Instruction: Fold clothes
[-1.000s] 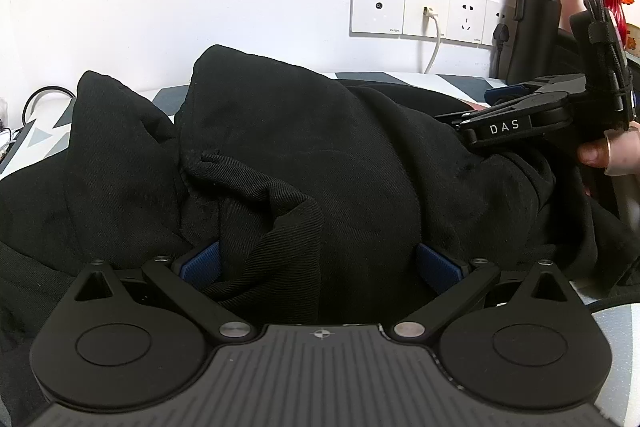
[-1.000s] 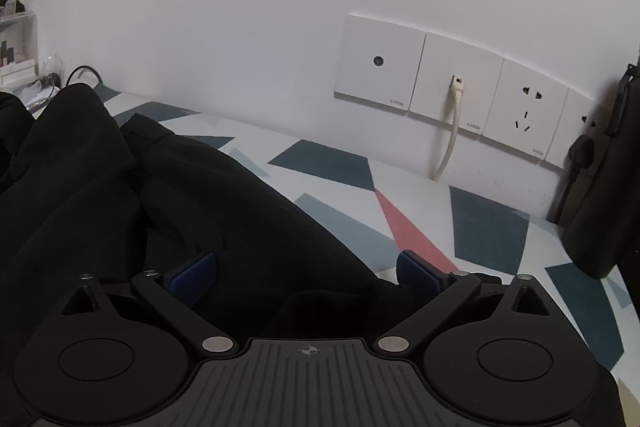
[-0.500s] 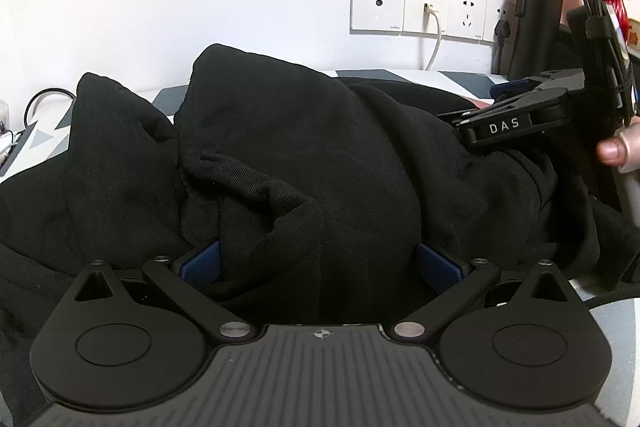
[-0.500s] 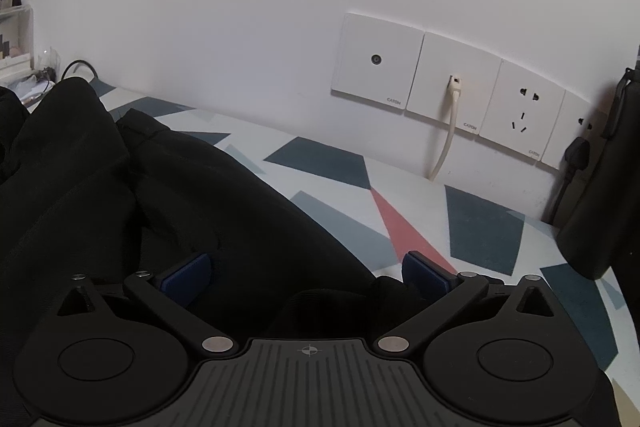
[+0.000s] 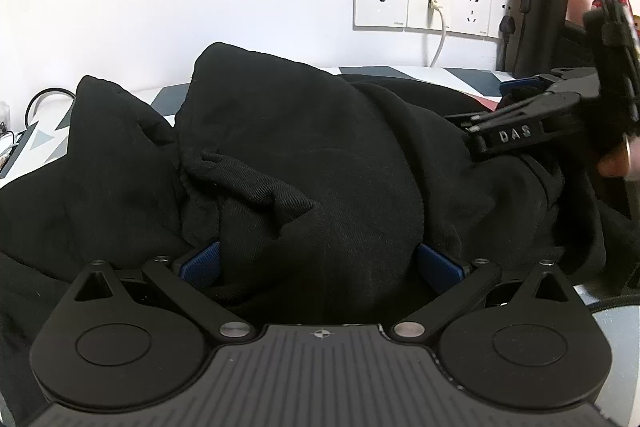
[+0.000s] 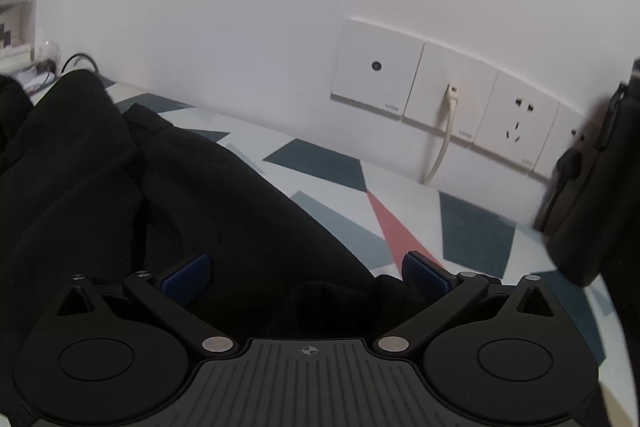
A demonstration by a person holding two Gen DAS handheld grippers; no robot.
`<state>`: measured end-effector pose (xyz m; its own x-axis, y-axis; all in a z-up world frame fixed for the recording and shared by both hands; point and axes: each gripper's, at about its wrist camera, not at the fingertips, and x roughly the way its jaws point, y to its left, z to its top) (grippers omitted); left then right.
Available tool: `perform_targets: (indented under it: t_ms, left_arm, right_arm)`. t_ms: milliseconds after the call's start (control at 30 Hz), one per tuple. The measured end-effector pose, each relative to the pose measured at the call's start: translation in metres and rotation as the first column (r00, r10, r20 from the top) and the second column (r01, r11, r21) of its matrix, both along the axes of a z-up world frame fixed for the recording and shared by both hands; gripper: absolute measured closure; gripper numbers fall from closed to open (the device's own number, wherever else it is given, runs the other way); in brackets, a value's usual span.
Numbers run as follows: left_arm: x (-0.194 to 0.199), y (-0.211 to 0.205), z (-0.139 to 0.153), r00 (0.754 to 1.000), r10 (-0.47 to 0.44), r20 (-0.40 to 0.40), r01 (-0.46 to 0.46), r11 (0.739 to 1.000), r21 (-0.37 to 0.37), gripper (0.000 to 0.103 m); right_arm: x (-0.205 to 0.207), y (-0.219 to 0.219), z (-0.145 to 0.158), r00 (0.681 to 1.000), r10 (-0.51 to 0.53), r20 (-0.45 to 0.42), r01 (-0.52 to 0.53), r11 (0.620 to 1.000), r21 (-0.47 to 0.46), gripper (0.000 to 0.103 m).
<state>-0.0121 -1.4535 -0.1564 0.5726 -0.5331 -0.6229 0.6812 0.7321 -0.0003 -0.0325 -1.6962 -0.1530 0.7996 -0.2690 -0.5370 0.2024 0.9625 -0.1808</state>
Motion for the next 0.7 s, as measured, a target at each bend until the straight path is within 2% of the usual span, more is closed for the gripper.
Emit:
perform_targets:
  t_ms: [200, 567, 600, 700]
  left_arm:
    - [0.005, 0.003, 0.005, 1.0, 0.025, -0.007, -0.025, 0.999, -0.024, 0.0]
    - [0.013, -0.009, 0.01, 0.996, -0.05, 0.071, 0.053, 0.998, -0.044, 0.001]
    - [0.014, -0.01, 0.011, 0.995, -0.057, 0.078, 0.06, 0.997, -0.046, 0.003]
    - [0.016, -0.014, 0.013, 0.992, -0.077, 0.099, 0.082, 0.995, -0.05, 0.032]
  right_arm:
    - [-0.006, 0.003, 0.0, 1.0, 0.019, -0.004, -0.019, 0.999, -0.026, 0.001]
    - [0.0, 0.001, -0.003, 0.999, 0.017, -0.036, -0.019, 0.999, -0.044, 0.001]
    - [0.001, 0.001, -0.003, 0.999, 0.016, -0.035, -0.018, 0.999, -0.043, 0.001]
    - [0.002, -0.001, -0.004, 0.999, 0.013, -0.035, -0.014, 0.999, -0.041, 0.004]
